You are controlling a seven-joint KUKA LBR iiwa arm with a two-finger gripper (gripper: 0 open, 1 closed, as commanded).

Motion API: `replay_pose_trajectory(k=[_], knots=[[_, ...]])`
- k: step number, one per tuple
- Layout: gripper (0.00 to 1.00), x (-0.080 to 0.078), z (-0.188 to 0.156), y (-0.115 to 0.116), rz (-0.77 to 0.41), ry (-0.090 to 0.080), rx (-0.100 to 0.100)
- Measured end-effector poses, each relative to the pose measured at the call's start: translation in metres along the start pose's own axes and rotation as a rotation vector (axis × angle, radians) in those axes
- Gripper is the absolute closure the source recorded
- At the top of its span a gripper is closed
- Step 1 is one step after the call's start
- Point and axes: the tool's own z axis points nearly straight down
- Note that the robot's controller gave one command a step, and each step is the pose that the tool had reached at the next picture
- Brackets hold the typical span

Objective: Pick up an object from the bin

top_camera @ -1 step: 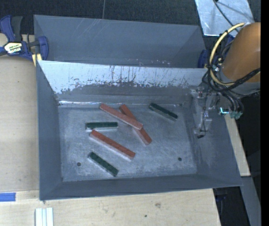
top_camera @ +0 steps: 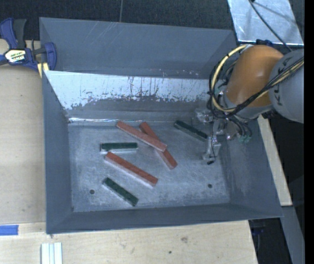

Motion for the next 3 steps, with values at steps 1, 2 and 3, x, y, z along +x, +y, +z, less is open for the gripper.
replay_pose_trajectory(k=[1, 2, 3], knots=[[0.00, -0.004, -0.001, 0.001, 0.046, -0.002, 0.000], [1.00, -0.005, -0.002, 0.002, 0.044, -0.005, 0.000], [1.00, 0.005, -0.054, -0.003, 0.057, -0.012, 0.002]])
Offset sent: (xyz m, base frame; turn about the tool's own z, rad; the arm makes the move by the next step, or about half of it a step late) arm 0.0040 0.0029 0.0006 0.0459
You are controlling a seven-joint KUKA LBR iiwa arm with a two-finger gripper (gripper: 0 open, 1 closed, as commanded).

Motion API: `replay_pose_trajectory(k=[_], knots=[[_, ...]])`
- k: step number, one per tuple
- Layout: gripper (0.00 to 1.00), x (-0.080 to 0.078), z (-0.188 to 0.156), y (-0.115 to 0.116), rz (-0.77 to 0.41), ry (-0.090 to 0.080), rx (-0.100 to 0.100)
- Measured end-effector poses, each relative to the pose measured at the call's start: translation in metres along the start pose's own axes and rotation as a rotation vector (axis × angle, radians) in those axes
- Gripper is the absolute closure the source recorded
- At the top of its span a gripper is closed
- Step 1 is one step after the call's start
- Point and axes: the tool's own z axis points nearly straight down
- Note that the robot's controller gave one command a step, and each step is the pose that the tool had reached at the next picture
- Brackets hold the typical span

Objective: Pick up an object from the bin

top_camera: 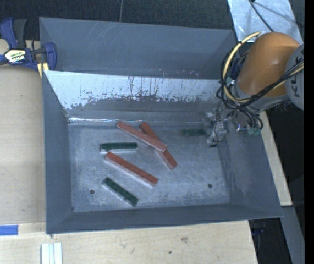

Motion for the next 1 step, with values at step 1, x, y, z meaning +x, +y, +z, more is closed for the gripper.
replay_pose_trajectory(k=[1], knots=[[1.00, 0.0083, -0.0981, 0.0042, -0.005, -0.002, 0.000]])
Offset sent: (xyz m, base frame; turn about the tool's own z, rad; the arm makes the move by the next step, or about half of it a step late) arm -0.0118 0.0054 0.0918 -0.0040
